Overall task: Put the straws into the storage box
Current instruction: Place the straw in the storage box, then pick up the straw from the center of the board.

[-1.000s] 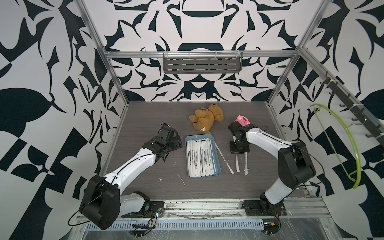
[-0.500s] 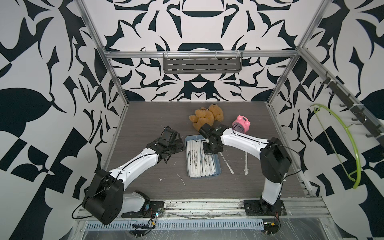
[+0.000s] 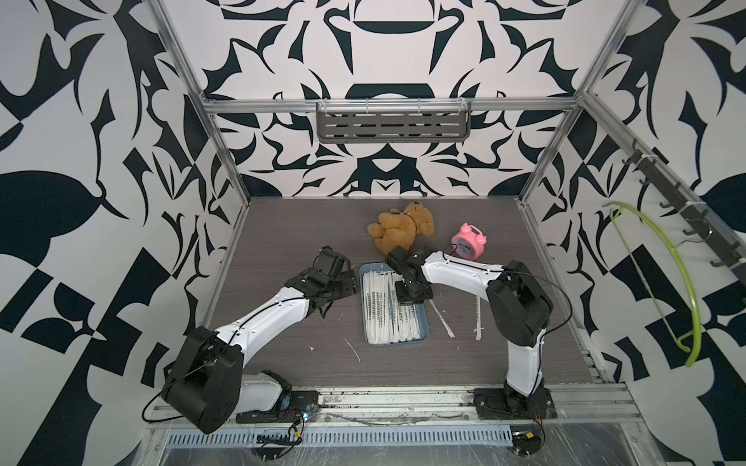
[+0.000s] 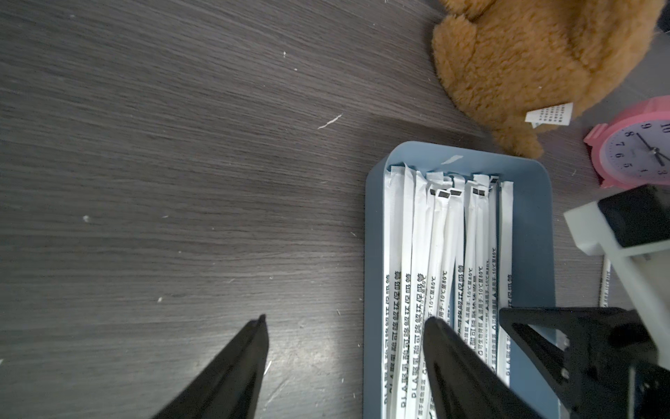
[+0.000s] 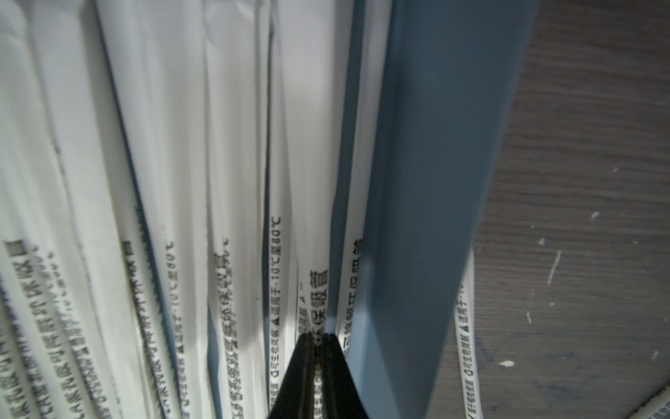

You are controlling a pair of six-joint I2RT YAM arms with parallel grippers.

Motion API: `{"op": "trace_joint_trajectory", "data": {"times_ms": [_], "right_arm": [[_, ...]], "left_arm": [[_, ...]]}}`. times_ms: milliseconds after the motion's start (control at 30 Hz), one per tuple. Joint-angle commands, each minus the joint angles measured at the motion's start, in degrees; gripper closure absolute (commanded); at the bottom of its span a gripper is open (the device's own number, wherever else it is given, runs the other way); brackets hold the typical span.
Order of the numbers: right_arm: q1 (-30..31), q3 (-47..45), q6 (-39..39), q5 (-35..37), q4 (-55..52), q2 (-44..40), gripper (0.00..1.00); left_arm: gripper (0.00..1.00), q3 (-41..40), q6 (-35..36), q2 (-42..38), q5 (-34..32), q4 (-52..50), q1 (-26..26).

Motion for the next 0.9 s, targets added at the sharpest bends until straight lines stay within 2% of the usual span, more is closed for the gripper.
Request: {"op": "trace_joint_trajectory", "data": {"times_ms": [0, 267, 533, 700, 800, 867], "right_arm": [[-0.2, -0.3, 0.3, 1.0, -0.2, -0.4, 0.87], [0.0, 1.7, -0.7, 3.3, -2.3, -1.6, 0.79], [-0.4, 2.5, -1.5, 2.2, -5.4, -7.7, 0.78], [-6.2, -4.6, -4.2, 0.4, -7.2, -16.5, 0.79], [-10.5, -9.4, -8.6, -3.2, -7.4, -19.6, 0.78], [-11.3, -11.0, -10.7, -3.5, -7.4, -20.3, 0.76]], "left_arm": [[0.26, 0.0, 0.1, 0.6, 0.7, 0.1, -0.2], [0.26, 0.6, 0.1, 1.1, 0.8, 0.0, -0.9], [0.27, 2.1, 1.5, 1.3, 0.1, -1.2, -1.1], [0.27, 3.5, 4.5, 1.0, 0.5, -3.0, -1.9], [0.27, 4.1, 5.0, 0.7, 0.6, -3.0, -4.1], [0.27, 4.4, 4.9, 0.7, -0.1, -2.2, -6.3]]}}
